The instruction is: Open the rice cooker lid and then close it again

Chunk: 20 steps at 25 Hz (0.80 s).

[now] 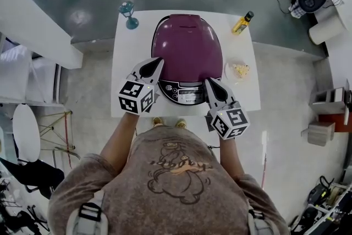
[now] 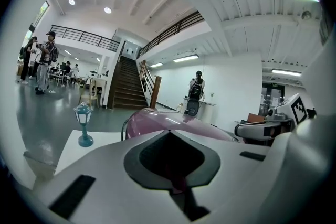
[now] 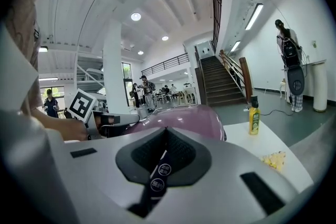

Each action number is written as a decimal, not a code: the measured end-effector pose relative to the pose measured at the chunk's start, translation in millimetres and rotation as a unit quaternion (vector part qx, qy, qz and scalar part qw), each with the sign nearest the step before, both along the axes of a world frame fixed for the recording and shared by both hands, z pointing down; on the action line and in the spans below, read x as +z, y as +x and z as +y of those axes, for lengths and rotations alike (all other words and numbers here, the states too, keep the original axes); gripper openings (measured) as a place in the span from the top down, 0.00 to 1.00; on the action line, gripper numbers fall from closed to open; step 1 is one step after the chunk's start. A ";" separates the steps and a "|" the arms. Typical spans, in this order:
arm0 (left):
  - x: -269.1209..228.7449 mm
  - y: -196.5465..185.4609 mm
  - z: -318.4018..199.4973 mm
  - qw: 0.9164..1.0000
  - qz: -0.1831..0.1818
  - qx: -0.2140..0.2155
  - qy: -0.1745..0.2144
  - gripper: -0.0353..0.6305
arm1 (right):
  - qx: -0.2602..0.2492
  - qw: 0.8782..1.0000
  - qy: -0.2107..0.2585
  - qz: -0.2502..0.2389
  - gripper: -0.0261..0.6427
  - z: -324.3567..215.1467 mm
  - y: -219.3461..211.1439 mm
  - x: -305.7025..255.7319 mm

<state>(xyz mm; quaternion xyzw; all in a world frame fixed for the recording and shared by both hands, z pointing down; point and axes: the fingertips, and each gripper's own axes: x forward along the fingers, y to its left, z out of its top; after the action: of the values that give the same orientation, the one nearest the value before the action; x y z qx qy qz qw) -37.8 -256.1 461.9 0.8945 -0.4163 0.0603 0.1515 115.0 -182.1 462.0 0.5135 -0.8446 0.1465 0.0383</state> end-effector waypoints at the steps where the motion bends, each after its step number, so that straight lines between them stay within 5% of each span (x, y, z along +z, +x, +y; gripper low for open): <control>1: 0.3 0.3 -0.5 1.000 -0.002 -0.001 0.001 0.92 | -0.001 1.000 0.000 0.002 0.96 -0.2 0.7 0.1; 20: 1.6 1.3 -0.9 1.000 -0.008 -0.010 -0.004 0.92 | -0.063 0.995 -0.026 0.080 0.96 1.2 -18.6 8.6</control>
<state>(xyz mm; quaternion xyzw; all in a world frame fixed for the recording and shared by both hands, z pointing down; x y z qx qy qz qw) -36.5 -257.0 463.5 0.8891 -0.4264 0.0669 0.1523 96.4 -180.9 470.6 0.4682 -0.8654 0.1243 0.1278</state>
